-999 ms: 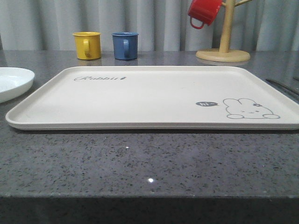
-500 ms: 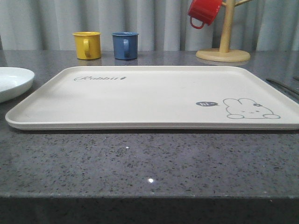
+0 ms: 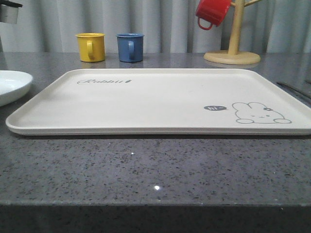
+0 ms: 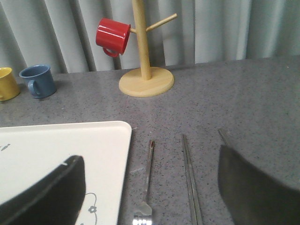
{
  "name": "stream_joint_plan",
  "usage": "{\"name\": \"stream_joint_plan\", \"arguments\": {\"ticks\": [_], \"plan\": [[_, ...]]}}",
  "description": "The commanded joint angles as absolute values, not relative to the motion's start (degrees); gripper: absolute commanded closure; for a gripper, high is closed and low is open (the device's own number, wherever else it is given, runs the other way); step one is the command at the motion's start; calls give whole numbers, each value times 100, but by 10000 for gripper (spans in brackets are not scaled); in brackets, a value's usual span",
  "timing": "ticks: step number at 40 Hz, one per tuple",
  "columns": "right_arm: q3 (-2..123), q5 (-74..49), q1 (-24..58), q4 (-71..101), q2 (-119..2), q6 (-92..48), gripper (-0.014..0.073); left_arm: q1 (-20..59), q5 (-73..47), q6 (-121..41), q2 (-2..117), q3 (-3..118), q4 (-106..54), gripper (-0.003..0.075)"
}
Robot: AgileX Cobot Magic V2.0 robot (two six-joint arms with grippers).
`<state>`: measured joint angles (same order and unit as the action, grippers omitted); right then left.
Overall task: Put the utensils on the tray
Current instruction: 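Grasp the rim of the white plate with the left gripper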
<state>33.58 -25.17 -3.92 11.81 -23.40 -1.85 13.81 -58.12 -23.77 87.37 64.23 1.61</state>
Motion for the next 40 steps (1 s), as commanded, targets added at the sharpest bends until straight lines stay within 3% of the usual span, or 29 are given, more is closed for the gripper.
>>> {"name": "stream_joint_plan", "arguments": {"ticks": [1, 21, 40], "plan": [[3553, -2077, -419, 1157, -2408, -225, -8, 1415, -5747, -2370, 8551, 6599, 143, 738], [3553, -2077, -419, 1157, -2408, -225, -8, 1559, -6068, -2359, 7825, 7138, 231, 738], [3553, -2077, -419, 1157, -2408, -225, -8, 3698, -6607, -1796, 8688, 8694, 551, 738]]}}
